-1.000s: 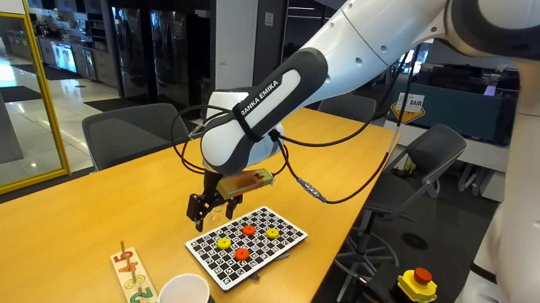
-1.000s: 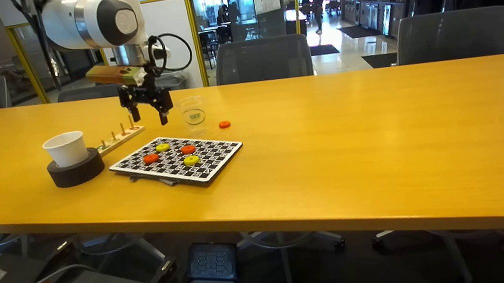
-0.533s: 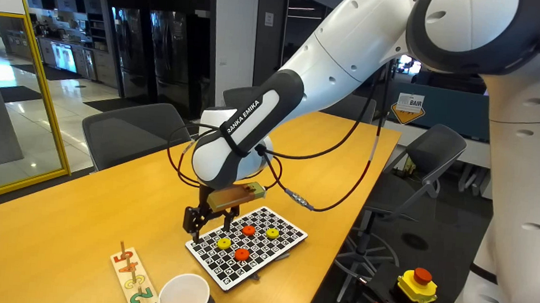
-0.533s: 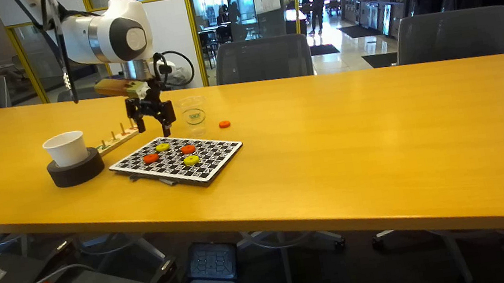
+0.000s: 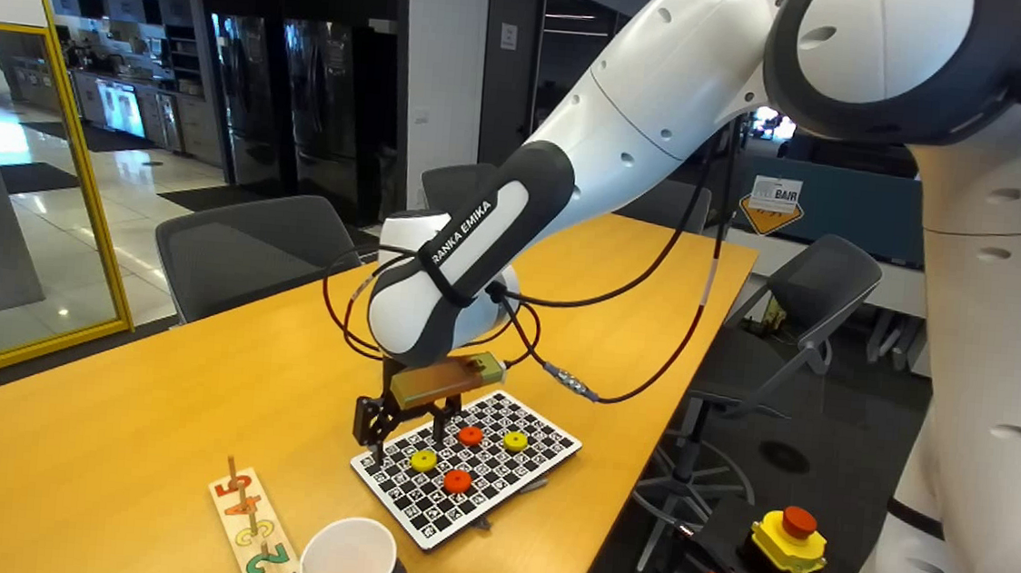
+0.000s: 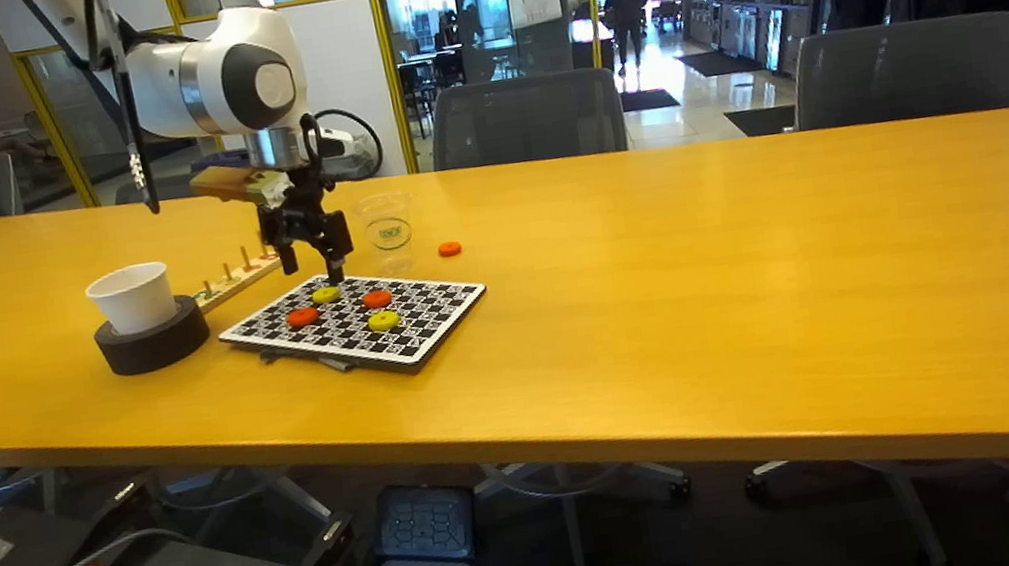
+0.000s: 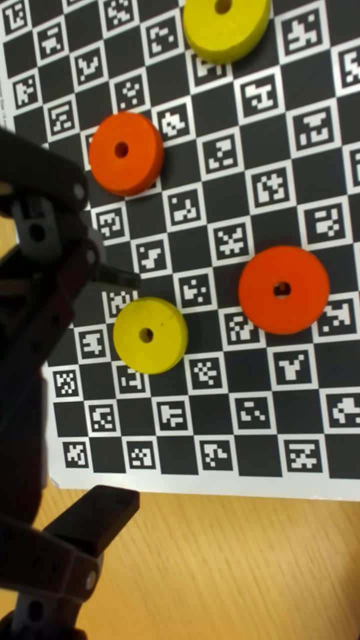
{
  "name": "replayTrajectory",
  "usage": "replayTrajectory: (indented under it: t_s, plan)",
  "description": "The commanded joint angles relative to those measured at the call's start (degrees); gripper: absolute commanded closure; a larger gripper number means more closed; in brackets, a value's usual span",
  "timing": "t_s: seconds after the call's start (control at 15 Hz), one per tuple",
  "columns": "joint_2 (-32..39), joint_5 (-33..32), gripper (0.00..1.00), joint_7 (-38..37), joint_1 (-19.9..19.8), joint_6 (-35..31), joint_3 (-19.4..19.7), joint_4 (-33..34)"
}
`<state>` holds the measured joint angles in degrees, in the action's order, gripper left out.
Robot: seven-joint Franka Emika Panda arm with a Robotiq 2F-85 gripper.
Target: Put an orange block in the white cup then put the yellow block in the clear cup, then put two orange blocks in the white cup and lastly put the yellow block in the clear cup
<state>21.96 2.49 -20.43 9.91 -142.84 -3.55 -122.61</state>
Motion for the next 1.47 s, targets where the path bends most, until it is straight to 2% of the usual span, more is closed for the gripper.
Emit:
replayTrajectory:
  t_s: [0.0, 1.27, 1.33, 1.4]
  plan:
    - [-0.7, -0.2, 0.0, -1.7, 0.4, -0.4, 1.1, -1.3]
    - [1.7, 1.8, 0.0, 0.0, -1.1, 0.1, 1.1, 0.0]
    - [1.8, 1.7, 0.25, 0.1, -1.1, -0.1, 1.1, 0.1]
    - [1.9, 1.6, 0.26, 0.0, -1.0, -0.1, 1.1, 0.3]
